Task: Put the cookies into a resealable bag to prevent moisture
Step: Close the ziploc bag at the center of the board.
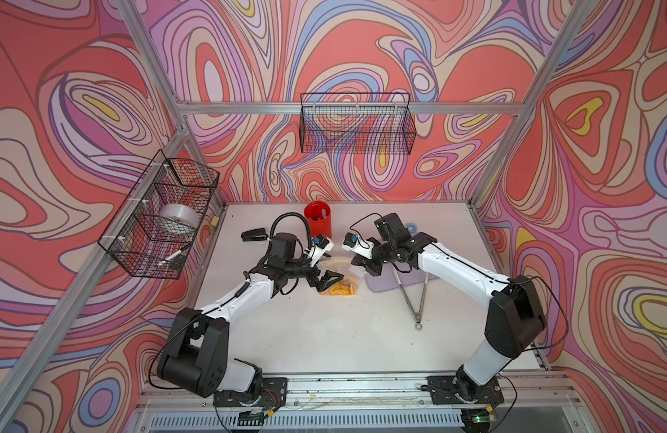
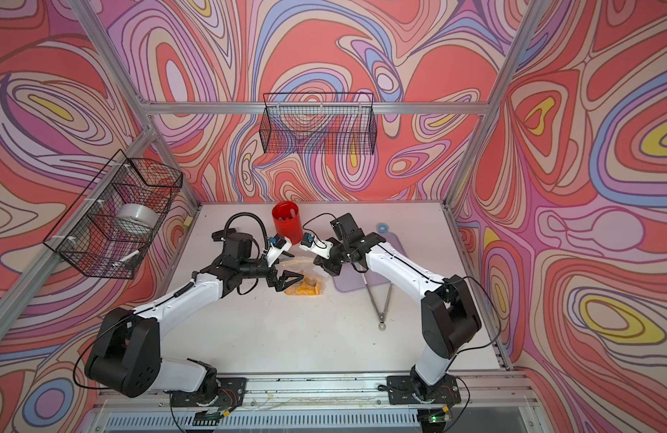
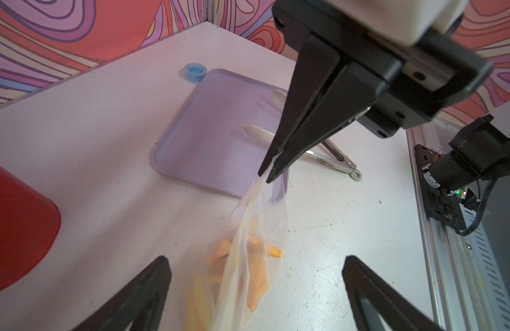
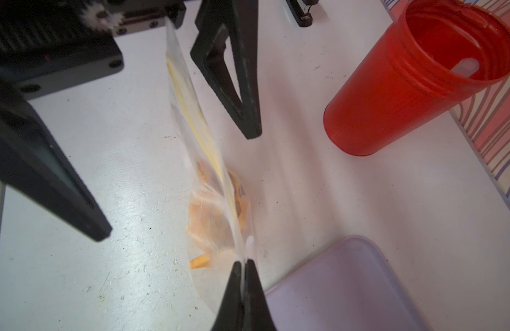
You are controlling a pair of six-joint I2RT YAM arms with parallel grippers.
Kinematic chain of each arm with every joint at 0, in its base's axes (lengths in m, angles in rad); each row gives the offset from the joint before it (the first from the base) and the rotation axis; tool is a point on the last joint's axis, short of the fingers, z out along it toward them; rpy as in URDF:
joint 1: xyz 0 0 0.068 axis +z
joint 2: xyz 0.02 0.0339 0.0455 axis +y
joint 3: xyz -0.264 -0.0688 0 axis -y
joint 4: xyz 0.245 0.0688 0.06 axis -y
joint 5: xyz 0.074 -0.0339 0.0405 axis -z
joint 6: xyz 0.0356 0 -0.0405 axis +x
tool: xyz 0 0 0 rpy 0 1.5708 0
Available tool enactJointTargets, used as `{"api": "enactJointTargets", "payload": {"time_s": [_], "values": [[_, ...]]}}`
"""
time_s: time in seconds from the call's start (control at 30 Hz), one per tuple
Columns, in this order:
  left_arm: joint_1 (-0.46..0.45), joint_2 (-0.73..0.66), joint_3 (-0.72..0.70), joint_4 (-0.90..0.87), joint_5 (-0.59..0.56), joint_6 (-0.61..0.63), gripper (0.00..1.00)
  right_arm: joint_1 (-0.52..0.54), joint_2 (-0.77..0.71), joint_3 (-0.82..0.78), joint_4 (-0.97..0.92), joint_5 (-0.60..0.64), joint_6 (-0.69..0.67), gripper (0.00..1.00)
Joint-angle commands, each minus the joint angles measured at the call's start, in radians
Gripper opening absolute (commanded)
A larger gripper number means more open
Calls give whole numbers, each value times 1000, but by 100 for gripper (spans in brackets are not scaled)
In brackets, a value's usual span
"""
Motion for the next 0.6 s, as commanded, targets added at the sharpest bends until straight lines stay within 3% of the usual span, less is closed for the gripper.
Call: {"api": "enactJointTargets", "payload": {"time_s": [0.0,0.1,0.2,0.23,0.27,0.47,0.53,0.57], "values": [[-4,52,43,83,45,-38,84,-1,8,22,-23,-24,-11,0],[-8,83,58,106,59,-52,64,-1,6,17,-27,-28,-15,0],[-8,95,62,135,73,-68,35,-4,8,13,-27,-29,-16,0],[-7,95,63,136,79,-67,21,-5,8,12,-27,-30,-17,0],[-8,95,63,134,85,-67,1,-6,9,12,-27,-30,-17,0],[-6,70,62,35,53,-31,1,-15,9,11,-31,-30,-16,0],[8,50,55,-5,36,-28,37,-18,5,9,-33,-31,-17,0],[14,38,47,-10,32,-27,49,-20,3,8,-33,-31,-16,0]]}}
